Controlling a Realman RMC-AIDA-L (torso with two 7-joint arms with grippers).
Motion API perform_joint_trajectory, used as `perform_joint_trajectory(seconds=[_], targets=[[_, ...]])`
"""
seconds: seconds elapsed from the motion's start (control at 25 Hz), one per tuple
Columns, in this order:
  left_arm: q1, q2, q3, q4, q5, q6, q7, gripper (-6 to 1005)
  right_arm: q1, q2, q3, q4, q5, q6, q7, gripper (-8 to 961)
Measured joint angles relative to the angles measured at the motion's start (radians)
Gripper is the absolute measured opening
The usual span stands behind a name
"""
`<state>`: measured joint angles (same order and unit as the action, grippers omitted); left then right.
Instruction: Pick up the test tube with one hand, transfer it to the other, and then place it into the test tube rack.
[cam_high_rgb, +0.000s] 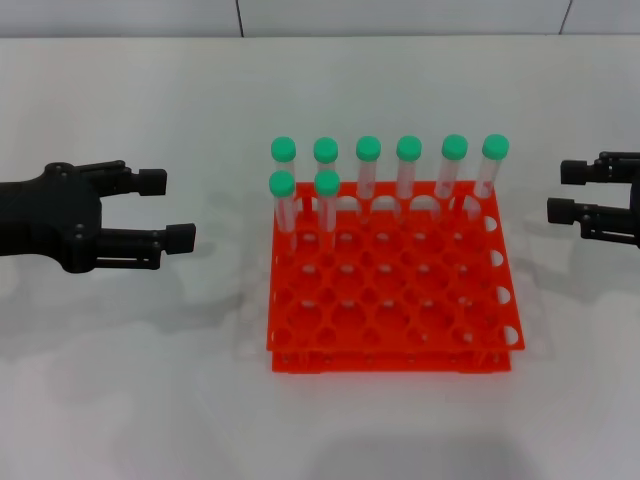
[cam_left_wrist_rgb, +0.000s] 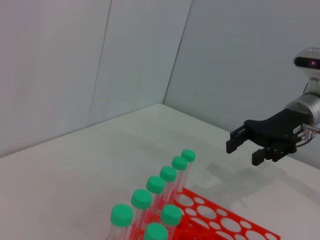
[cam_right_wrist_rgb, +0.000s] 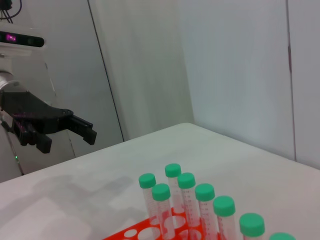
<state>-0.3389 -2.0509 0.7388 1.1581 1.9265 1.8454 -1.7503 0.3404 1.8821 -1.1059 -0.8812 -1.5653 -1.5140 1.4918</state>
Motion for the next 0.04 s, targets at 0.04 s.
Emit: perform_joint_trajectory(seconds=[0.04], targets=[[0.0,0.0,0.0,0.0,0.0,0.0,0.0,888,0.0,0.0,0.0,0.0,-0.001,0.0,0.003,543]])
